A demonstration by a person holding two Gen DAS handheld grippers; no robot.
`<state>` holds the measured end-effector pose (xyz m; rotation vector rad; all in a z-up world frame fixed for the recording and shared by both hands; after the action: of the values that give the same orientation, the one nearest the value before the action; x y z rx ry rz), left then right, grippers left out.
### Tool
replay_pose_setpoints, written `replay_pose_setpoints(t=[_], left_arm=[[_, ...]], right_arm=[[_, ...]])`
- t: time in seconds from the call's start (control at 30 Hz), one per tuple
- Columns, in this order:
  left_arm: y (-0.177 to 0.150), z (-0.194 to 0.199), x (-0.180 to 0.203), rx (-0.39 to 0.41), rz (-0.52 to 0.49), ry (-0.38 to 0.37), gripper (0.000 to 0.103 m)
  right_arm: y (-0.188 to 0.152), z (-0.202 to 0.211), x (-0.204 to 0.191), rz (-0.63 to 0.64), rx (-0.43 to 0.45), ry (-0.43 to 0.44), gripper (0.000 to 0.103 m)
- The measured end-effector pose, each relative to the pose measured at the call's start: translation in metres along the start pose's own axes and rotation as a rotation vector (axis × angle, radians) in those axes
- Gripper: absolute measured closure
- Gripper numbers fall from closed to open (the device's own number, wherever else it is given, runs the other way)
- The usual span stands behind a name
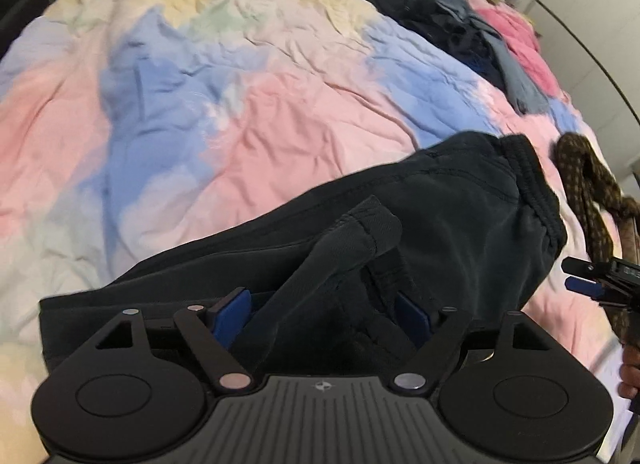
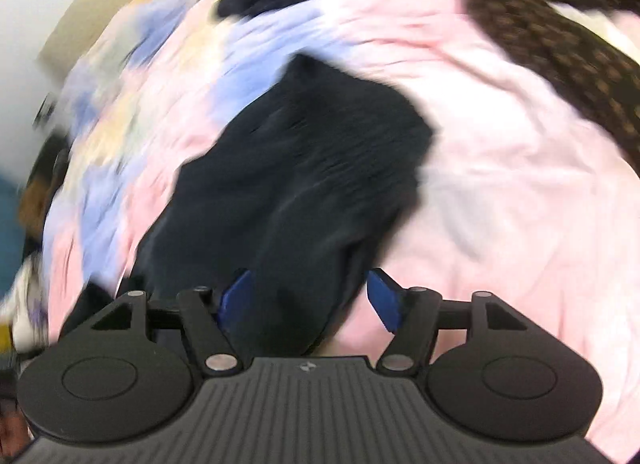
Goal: Fold clothes
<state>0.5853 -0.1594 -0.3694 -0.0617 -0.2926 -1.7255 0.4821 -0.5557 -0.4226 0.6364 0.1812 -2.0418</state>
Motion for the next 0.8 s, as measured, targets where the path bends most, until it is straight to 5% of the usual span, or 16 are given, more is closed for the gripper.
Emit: replay_pose_setpoints(t=[0.23,0.4,0.47,0.53,0.67,0.8], left_arm=[[-0.016,0.025,0.001,0.025,0.033,0.056,0.021],[-0.033,0.038,-0.002,0.02,0.078,0.065,0.021],[-0.04,0.042,-0.005,0.02,0.098,0.069,0.021],[-0.046,0.048,-0.007,0.024,0.121,0.072,0.021],[-0.059,0.06,-0.014,0.045,0.172,0.066,0.021],[-0.073,0.074,-0.025,0.074,0.249,0.042,0.021]], right_arm=[[0.036,-0.043,0.026,-0.107,0.038,0.032,0.022],[0.051,-0.067,0.029,-0.162,0.022,0.069,0.023],[0.053,-0.071,0.031,-0.194,0.009,0.071,0.031],[0.053,-0.073,0.033,-0.225,-0.004,0.073,0.057],[0.051,-0.069,0.031,-0.267,-0.018,0.082,0.073],[0.051,-0.045,0.001,-0.153,0.023,0.047,0.081]])
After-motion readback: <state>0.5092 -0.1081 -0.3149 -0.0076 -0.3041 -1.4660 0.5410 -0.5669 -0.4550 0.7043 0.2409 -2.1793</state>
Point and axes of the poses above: each gripper's, at about its wrist camera, not at the fingertips, and z roughly against the way its jaws point, x to its right, y to its top, the point moved 4 cm from there along -z, roughly the way its jaws point, and after that the axes turned 14 degrees about -x, right-handed, at the moved point
